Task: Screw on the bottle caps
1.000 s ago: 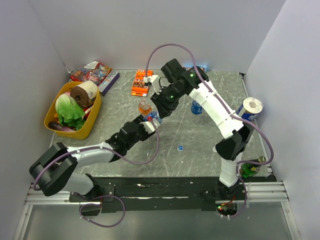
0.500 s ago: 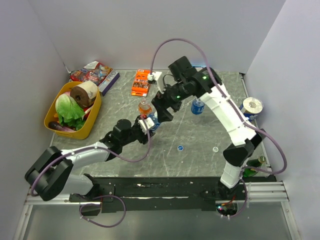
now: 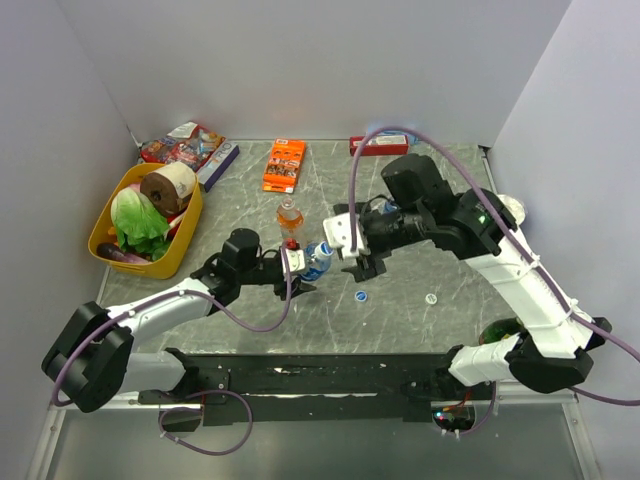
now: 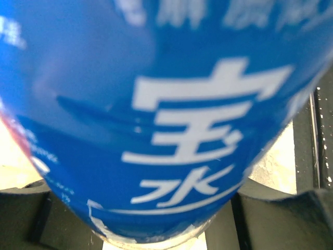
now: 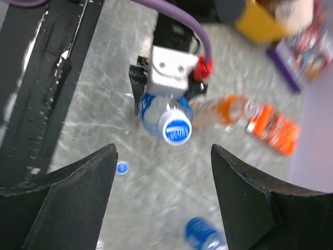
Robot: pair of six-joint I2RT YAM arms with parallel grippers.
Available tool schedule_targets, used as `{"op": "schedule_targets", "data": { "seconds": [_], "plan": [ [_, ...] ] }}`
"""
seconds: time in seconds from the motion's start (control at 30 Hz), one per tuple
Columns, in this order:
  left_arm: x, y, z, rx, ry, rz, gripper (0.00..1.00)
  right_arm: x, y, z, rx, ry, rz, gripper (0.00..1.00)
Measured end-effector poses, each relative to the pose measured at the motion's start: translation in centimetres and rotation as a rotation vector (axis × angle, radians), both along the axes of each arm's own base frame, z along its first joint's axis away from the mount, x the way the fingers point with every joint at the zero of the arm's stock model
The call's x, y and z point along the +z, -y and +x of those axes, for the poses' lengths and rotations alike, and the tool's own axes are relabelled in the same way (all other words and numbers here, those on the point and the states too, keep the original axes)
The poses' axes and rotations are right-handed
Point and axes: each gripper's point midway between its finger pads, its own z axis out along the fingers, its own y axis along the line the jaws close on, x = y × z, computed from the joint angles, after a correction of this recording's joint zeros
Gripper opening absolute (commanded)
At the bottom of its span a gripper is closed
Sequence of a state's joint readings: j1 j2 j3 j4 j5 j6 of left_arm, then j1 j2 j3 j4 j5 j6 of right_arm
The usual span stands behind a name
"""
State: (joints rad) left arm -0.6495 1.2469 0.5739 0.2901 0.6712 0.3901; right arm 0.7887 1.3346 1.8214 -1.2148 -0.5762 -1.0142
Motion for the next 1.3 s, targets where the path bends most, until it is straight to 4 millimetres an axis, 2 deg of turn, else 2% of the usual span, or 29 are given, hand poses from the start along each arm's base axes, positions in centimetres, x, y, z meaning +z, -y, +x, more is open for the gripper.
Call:
{"op": "schedule_targets", "data": {
  "seconds": [0.1,0.27,0.63,0.97,1.17,1.3],
  "plan": [
    [0.5,0.2,-0.1,-0.034,0.023,0.005,0.01,-0.4,-0.9,-1.0,0.101,0.066,-0.010,0.79],
    [0.3,0.1,-0.5,-0.074,0.040,0.032,0.01,-3.1,-1.8,-1.6,0.197,0.097,-0.074,0.74],
    [-0.3,-0.1,-0.9,-0.122,0.083,0.069,0.01,-3.7,-2.5,-0.9,0.269,0.155,-0.107,0.56],
    [0.2,-0.2,-0.9,-0.123,0.103,0.063,0.01,-4.6,-2.4,-0.7,0.294,0.155,-0.160,0.52],
    [0.4,-0.2,-0.9,-0.123,0.106,0.061,0.01,-4.9,-2.3,-0.6,0.298,0.154,-0.175,0.41],
    [0.4,-0.2,-0.9,-0.122,0.106,0.061,0.01,-4.9,-2.3,-0.5,0.297,0.152,-0.175,0.26]
  ]
}}
